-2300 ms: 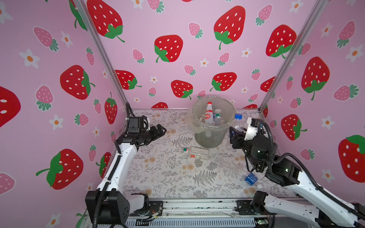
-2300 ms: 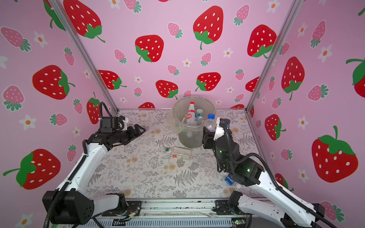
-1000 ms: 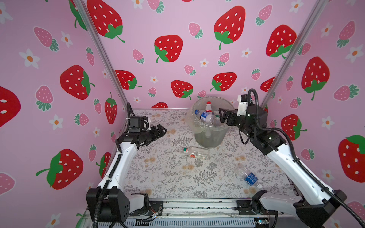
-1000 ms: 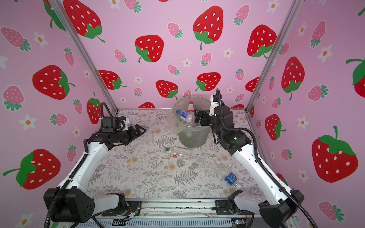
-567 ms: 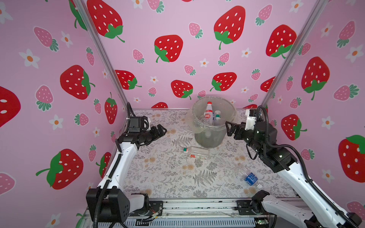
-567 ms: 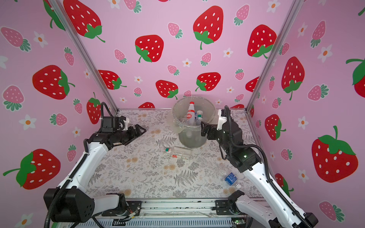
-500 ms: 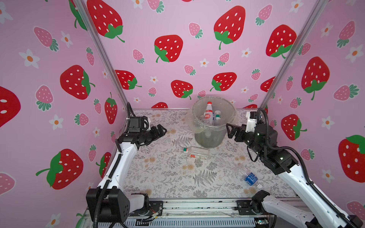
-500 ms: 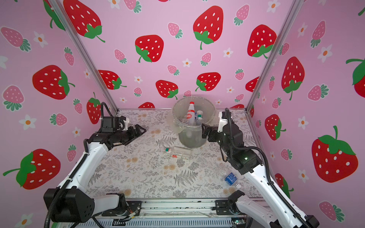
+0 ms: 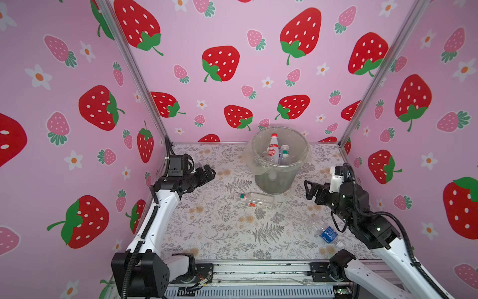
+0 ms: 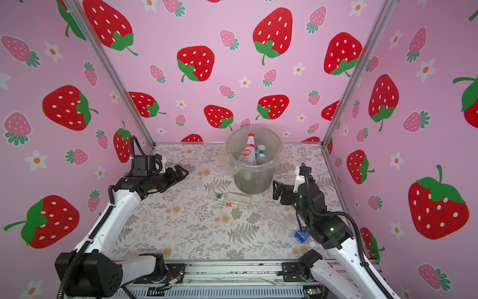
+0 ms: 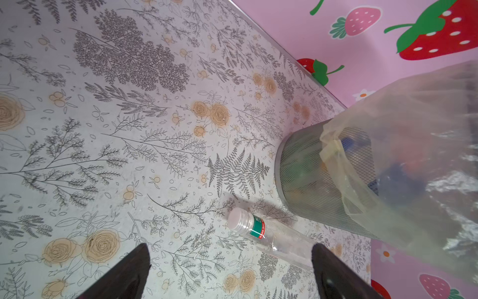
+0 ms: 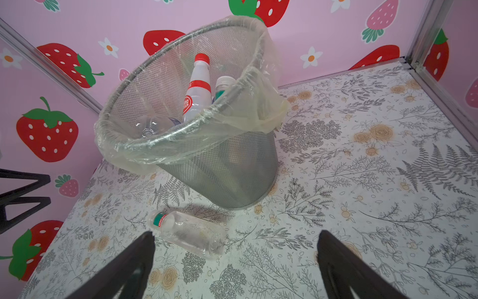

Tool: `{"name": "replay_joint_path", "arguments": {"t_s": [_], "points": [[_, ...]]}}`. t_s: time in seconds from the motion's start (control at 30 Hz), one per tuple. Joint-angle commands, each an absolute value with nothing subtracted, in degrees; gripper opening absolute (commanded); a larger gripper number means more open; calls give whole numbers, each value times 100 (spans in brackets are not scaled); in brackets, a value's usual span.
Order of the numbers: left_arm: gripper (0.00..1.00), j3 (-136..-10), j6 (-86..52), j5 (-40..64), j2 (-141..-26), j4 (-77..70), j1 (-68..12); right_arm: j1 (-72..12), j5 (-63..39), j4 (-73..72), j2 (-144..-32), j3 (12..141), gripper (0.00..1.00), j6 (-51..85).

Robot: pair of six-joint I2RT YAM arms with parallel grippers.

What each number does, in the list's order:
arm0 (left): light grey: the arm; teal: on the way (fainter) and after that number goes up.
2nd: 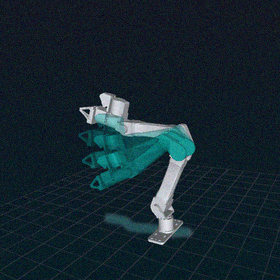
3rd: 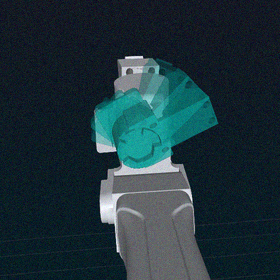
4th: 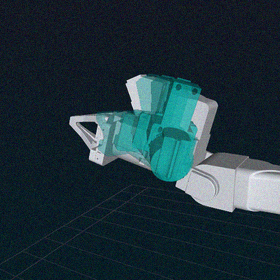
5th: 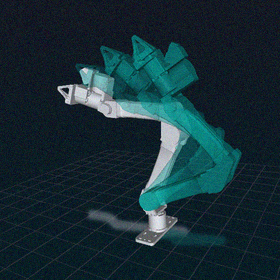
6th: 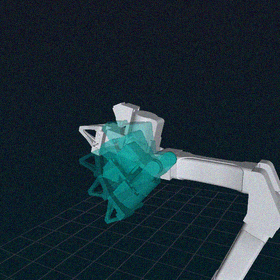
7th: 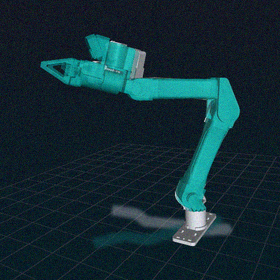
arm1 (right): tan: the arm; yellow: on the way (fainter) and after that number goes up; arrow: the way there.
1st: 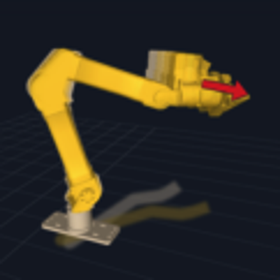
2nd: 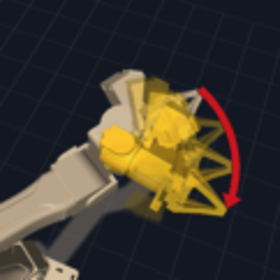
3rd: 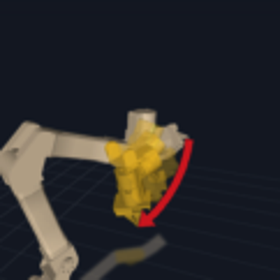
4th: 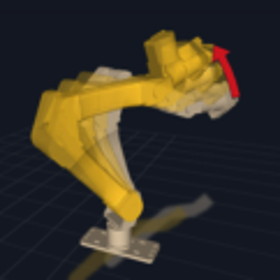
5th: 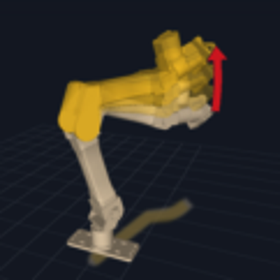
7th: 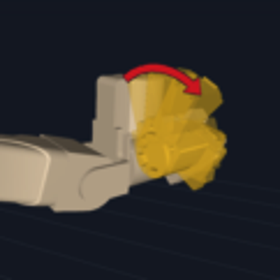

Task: Throw the plastic bottles in the bin
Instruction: Pick up the plastic bottle from the center of the table.

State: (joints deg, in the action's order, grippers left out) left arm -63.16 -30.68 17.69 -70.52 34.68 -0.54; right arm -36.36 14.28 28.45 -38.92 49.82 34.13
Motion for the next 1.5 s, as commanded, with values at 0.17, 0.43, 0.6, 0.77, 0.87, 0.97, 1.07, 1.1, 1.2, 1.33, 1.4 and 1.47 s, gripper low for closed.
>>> {"name": "replay_joint_path", "arguments": {"t_s": [0.17,0.43,0.6,0.77,0.87,0.97,1.07,1.1,1.2,1.33,1.4,1.47], "points": [[99,-6055,-4126,1028,-6531,3899,-359,-3630,1722,3265,-3312,4562,99,3572],[99,-6022,-5108,68,-6236,4227,-1143,-3630,1710,3269,-3025,4142,99,3684],[99,-6101,-5773,-126,-6422,4267,-1836,-3631,1657,3324,-2894,3961,99,3757],[99,-6368,-6669,-686,-6829,4555,-2548,-3630,1674,3380,-2618,3820,99,3893],[99,-6558,-7085,-1064,-7111,4713,-2953,-3634,1670,3367,-2387,3719,99,3979],[99,-6749,-7588,-1433,-7450,4919,-3265,-3636,1652,3331,-2233,3642,99,4029],[99,-6979,-7856,-1443,-7880,5097,-3460,-3630,1643,3349,-2149,3657,99,4034],[99,-7032,-7902,-1367,-8036,5080,-3517,-3630,1642,3349,-2130,3662,99,4034],[99,-7125,-7972,-1147,-8403,4879,-3677,-3631,1619,3358,-2083,3661,99,4031],[99,-7269,-8199,-1051,-8833,4690,-3878,-3634,1603,3358,-2058,3646,99,4043],[99,-7350,-8332,-989,-9024,4600,-3945,-3630,1605,3349,-2022,3628,99,4044],[99,-7419,-8377,-937,-9191,4477,-3980,-3630,1606,3348,-1981,3616,99,4052]]}}
